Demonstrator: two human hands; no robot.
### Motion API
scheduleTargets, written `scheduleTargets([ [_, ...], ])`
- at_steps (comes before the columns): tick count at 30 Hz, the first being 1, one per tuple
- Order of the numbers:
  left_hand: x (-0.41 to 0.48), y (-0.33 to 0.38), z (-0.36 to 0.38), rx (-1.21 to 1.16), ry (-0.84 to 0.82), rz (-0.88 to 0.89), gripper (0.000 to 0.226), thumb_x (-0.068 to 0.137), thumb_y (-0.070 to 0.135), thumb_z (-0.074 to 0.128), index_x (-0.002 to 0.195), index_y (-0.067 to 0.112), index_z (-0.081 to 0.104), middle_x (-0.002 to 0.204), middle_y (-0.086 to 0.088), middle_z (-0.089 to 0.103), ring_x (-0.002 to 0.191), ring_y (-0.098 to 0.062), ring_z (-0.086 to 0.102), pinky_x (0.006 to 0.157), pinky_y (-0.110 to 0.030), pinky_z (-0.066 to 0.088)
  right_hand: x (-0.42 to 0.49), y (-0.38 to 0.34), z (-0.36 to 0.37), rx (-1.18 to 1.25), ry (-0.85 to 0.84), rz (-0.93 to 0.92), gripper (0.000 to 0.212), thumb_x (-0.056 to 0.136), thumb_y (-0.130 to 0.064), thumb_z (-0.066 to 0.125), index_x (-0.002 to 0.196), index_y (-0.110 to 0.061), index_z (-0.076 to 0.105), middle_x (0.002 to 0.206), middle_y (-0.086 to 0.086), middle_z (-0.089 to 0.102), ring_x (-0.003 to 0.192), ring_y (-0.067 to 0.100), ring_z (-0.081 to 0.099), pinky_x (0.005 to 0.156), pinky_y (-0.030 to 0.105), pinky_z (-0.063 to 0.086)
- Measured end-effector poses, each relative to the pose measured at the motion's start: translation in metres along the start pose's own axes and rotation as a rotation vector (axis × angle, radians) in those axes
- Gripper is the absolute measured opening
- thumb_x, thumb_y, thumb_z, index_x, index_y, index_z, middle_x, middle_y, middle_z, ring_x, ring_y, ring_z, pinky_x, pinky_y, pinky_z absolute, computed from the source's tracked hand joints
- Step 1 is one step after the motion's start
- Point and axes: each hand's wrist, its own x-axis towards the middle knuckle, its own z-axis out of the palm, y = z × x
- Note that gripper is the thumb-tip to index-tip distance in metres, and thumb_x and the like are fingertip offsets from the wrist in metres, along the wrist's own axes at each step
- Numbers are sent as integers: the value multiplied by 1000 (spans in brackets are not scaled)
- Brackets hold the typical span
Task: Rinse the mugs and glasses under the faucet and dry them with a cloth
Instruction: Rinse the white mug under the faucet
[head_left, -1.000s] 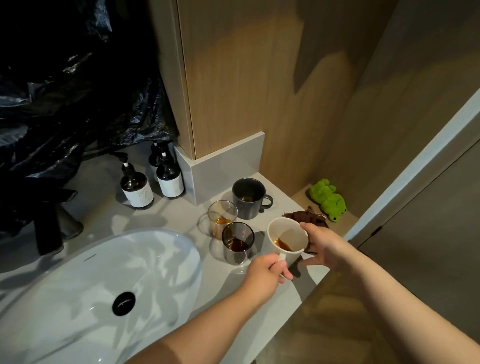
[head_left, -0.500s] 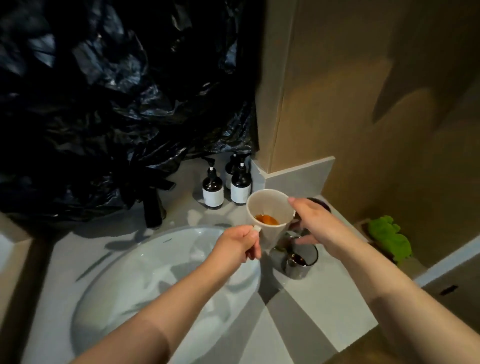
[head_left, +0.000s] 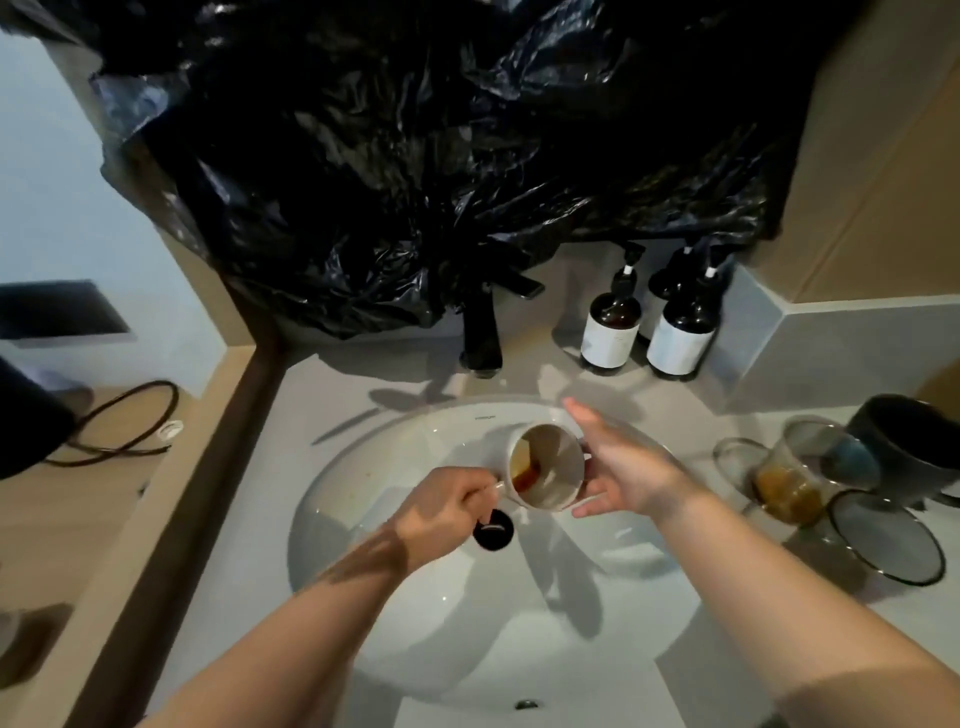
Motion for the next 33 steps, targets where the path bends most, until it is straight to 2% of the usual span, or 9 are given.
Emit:
scheduleTargets([
  [5,16,-32,0,266,113,178,37,95,17,48,60,30,46,63,19,48,63,0,48,66,-12,38,38,22,12,-10,-73,-80,61,76,-68,57,115,-21,64,99,5,71,71,19,63,68,30,53],
  [9,19,-42,0,475,166,294,23,97,20,50,82,26,65,76,14,52,73,-5,49,77,-17,43,51,33,21,68,-128,-164,46,82,-58,58,111,-23,64,90,-1,73,61,16,64,73,33,52],
  [15,28,-50,8,747,346,368,21,95,21,48,76,31,46,80,9,49,86,-18,53,73,-25,38,64,40,24,101,-97,-283,46,80,-59,60,109,-23,62,98,4,71,79,22,65,79,32,49],
  [18,29,-50,7,898,425,491,17,94,21,49,90,26,65,90,5,55,97,-17,50,73,-21,29,64,45,23,98,-131,-306,50,76,-53,67,107,-14,60,97,14,69,80,26,64,86,34,48],
  [20,29,-52,4,968,418,516,16,92,22,54,93,23,70,94,2,61,100,-20,52,75,-22,32,63,46,22,96,-112,-320,47,78,-48,68,111,-15,60,115,18,66,103,31,65,96,39,46],
  [24,30,-52,-3,1270,424,542,14,67,16,82,76,22,74,80,4,71,100,-26,64,93,-43,49,62,40,23,51,-111,-396,61,72,-41,75,123,-18,51,121,10,64,112,23,60,104,41,37],
  [28,25,-37,1,1556,405,430,20,88,19,60,106,21,69,108,7,68,134,-23,39,117,-51,9,60,40,22,36,-167,-521,69,63,-37,80,123,-16,52,108,6,65,107,21,57,89,36,36],
  [31,18,-27,0,1618,461,519,12,58,18,82,63,20,72,69,7,66,96,-19,64,104,-42,33,54,41,21,101,-165,-594,57,64,-28,76,115,-20,53,91,-1,63,95,17,58,88,36,36],
  [33,21,-31,-1,1594,478,606,17,50,12,84,54,16,67,60,4,61,81,-21,65,93,-39,42,51,41,20,112,-179,-616,59,64,-23,78,118,-21,53,91,-1,63,95,19,58,86,35,38],
])
